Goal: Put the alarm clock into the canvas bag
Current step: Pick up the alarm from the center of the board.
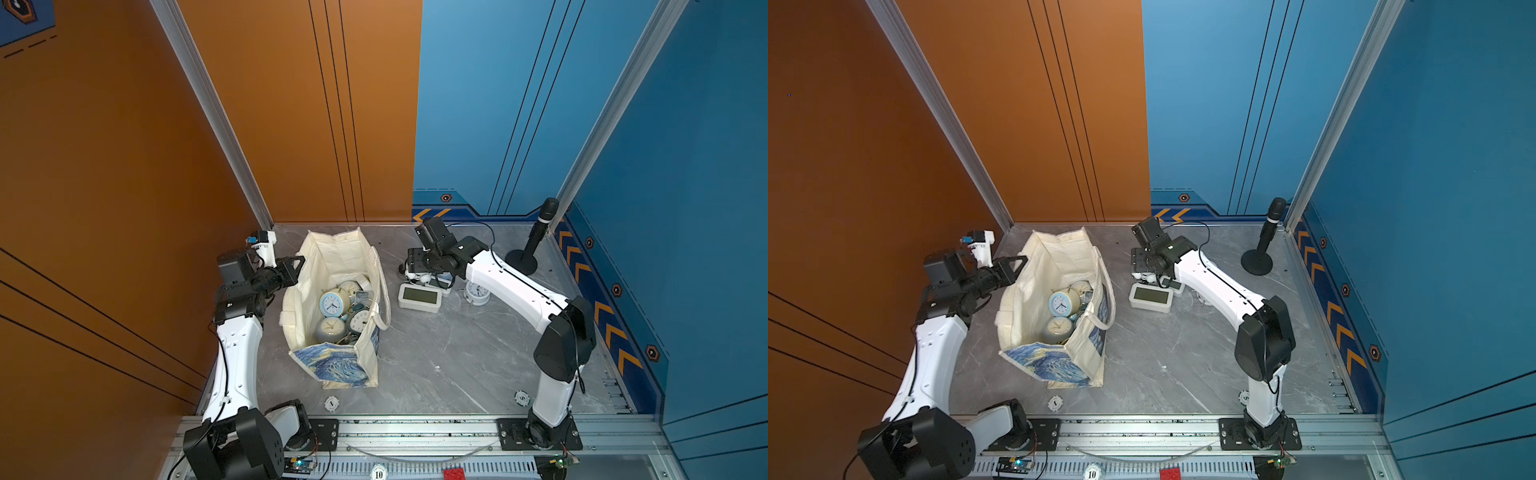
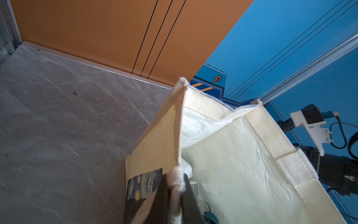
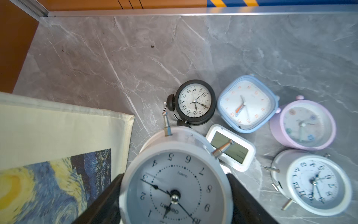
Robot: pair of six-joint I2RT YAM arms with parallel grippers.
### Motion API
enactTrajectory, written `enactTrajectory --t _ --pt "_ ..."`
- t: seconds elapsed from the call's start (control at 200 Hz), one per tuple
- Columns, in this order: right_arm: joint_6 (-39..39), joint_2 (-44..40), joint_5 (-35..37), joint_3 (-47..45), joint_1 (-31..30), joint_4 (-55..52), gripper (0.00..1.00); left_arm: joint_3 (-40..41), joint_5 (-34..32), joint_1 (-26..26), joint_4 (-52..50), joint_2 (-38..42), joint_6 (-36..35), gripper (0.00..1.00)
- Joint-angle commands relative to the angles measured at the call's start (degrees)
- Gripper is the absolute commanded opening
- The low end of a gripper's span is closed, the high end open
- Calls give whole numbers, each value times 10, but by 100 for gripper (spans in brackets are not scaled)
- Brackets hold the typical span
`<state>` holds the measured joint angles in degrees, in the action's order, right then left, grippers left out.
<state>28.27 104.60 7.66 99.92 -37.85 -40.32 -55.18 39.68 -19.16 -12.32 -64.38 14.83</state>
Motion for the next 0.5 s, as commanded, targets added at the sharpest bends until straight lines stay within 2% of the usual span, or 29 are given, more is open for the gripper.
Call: enactTrajectory --t 0.0,0.18,0.496 --pt "-21 -55 -4 0 -2 2 67 6 14 1 31 5 -4 0" --pt "-42 -88 -27 25 -19 4 66 5 16 5 31 8 -10 0" --pt "-105 -117 -31 77 -120 51 66 5 31 12 37 12 -11 0"
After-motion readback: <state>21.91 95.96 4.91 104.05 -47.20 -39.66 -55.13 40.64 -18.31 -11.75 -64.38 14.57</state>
